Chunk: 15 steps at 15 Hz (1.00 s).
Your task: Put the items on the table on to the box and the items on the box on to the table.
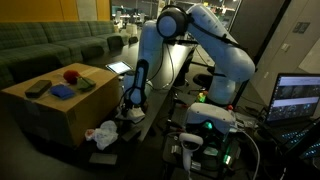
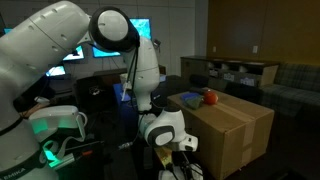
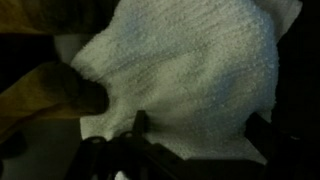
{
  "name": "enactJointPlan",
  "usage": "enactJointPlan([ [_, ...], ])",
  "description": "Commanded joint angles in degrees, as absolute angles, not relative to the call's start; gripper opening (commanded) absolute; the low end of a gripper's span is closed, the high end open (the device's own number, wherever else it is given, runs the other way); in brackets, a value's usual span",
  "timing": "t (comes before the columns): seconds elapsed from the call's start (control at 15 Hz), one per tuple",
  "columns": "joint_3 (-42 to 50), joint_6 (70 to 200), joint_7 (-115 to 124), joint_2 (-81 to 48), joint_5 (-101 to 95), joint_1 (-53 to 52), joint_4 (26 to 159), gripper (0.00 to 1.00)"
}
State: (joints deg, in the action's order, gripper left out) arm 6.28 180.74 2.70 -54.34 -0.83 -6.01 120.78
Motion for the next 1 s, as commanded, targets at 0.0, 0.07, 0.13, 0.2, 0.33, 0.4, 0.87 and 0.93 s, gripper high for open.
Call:
enactJointPlan([
  [0.0, 6.5, 180.4, 1.6, -57.0, -1.2, -5.7, 117.7, 1.0],
  [0.07, 6.4, 180.3, 1.5, -57.3, -1.3, -5.6, 117.4, 1.0],
  [0.13, 6.0, 179.9, 1.1, -57.1, -1.4, -5.2, 117.5, 0.94],
  [0.2, 6.0, 179.8, 1.1, -57.1, -1.4, -5.2, 117.4, 0.78],
  [0.33, 6.2, 179.6, 1.0, -56.7, -1.4, -5.5, 117.7, 0.7],
  [0.4, 6.1, 179.4, 0.8, -56.4, -1.5, -5.4, 117.9, 0.62],
  [0.87, 6.1, 177.5, 0.3, -53.1, -1.6, -5.7, 120.3, 0.12],
  [0.93, 5.8, 177.1, 0.1, -52.1, -1.6, -5.4, 121.0, 0.11],
])
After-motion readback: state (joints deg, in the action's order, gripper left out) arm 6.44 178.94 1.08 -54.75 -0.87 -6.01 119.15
